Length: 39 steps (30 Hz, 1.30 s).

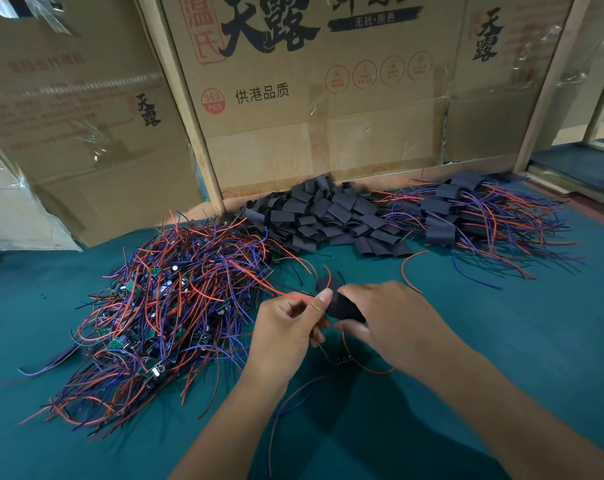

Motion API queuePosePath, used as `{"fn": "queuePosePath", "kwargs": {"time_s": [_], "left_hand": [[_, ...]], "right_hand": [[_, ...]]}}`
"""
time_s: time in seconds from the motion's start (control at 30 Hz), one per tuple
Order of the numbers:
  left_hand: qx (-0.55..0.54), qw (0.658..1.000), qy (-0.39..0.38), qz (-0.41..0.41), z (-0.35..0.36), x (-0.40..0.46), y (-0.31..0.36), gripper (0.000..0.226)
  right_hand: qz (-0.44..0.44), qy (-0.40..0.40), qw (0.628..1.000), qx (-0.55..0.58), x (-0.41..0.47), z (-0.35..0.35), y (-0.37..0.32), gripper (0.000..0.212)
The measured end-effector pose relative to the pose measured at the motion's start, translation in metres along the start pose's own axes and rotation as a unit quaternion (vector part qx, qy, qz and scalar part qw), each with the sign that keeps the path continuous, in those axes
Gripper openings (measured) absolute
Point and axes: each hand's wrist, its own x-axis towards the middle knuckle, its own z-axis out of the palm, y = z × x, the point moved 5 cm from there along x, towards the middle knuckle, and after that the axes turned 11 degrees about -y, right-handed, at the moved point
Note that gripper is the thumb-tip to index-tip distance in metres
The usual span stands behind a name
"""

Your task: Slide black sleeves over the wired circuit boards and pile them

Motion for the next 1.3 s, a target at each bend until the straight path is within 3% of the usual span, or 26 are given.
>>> {"fn": "queuePosePath", "kwargs": {"time_s": [0.1, 0.3, 0.5, 0.57, 0.77, 1.03, 1.17, 1.3], "left_hand": [[0.014, 1.000, 0.008, -0.009, -0.002, 0.002, -0.002, 0.042], [-0.054, 0.998, 0.010, -0.032, -0.005, 0.004, -0.006, 0.014], [-0.088, 0.995, -0.007, -0.045, 0.001, 0.002, -0.008, 0.012], [-0.092, 0.995, -0.004, -0.049, 0.000, 0.003, -0.009, 0.012], [-0.118, 0.991, -0.011, -0.060, 0.002, 0.001, -0.011, 0.013], [-0.144, 0.987, -0.031, -0.068, 0.006, 0.002, -0.011, 0.015], [-0.152, 0.986, -0.018, -0.060, 0.002, 0.004, -0.009, 0.013], [-0.099, 0.994, -0.014, -0.054, -0.001, 0.004, -0.009, 0.020]], "right_hand": [[-0.002, -0.011, 1.000, 0.019, 0.001, 0.001, 0.004, 0.034], [0.000, -0.023, 0.999, 0.037, -0.001, 0.002, 0.005, 0.035], [-0.013, -0.017, 0.999, 0.038, 0.000, 0.007, 0.005, 0.038], [-0.021, -0.011, 0.996, 0.085, 0.001, 0.007, 0.007, 0.037], [-0.014, -0.035, 0.955, 0.293, 0.001, 0.008, 0.019, 0.016], [0.043, -0.106, 0.871, 0.478, 0.001, 0.016, 0.030, 0.018], [0.077, -0.081, 0.883, 0.456, 0.010, -0.003, 0.051, 0.019], [0.115, -0.016, 0.941, 0.319, 0.040, -0.043, 0.099, 0.026]]}}
